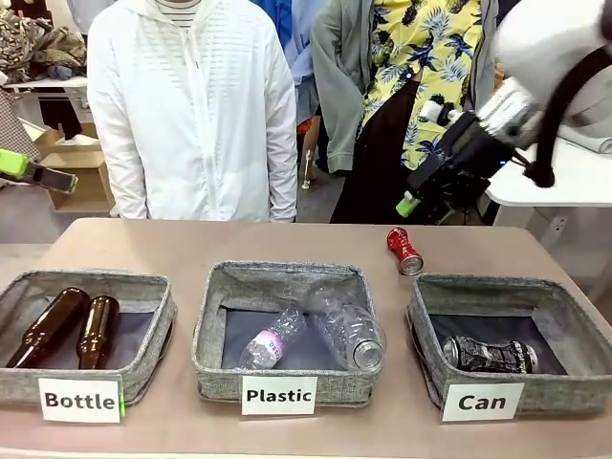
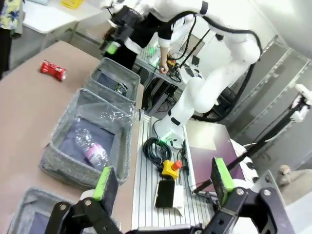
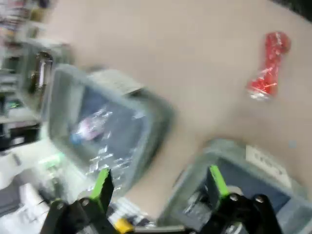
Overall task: Sort the can waste into the basket.
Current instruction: Pick up the can waste from the table and place it in the right Fabric basket.
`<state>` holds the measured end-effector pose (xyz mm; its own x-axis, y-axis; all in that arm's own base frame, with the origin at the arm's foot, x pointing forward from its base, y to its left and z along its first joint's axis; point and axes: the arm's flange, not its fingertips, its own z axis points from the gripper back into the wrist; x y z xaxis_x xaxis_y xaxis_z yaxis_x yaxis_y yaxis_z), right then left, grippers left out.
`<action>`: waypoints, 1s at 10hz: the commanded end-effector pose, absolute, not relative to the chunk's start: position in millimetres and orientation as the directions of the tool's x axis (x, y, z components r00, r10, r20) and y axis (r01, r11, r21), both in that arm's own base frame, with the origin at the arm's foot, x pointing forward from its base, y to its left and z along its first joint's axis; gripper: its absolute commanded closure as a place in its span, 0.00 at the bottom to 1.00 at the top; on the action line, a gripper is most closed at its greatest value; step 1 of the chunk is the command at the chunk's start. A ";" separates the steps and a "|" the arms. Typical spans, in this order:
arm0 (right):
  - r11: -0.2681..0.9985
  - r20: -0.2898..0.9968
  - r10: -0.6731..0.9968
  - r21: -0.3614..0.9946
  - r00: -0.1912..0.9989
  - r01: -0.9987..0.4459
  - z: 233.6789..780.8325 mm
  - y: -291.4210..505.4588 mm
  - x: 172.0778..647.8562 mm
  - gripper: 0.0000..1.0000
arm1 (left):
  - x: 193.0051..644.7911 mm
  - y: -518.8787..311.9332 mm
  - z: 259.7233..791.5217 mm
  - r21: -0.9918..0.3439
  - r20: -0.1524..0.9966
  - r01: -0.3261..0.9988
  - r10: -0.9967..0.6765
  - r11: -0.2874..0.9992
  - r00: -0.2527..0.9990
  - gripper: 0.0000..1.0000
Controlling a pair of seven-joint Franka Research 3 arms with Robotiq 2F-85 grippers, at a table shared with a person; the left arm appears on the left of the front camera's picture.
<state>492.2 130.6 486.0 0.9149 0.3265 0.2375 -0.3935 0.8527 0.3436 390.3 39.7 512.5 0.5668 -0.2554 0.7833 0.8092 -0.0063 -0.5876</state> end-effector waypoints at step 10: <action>0.984 0.199 0.072 0.143 0.977 -0.102 413.5 161.9 632.5 0.00 | 386.8 40.0 514.0 -0.584 0.784 0.812 -0.261 -0.005 0.563 0.00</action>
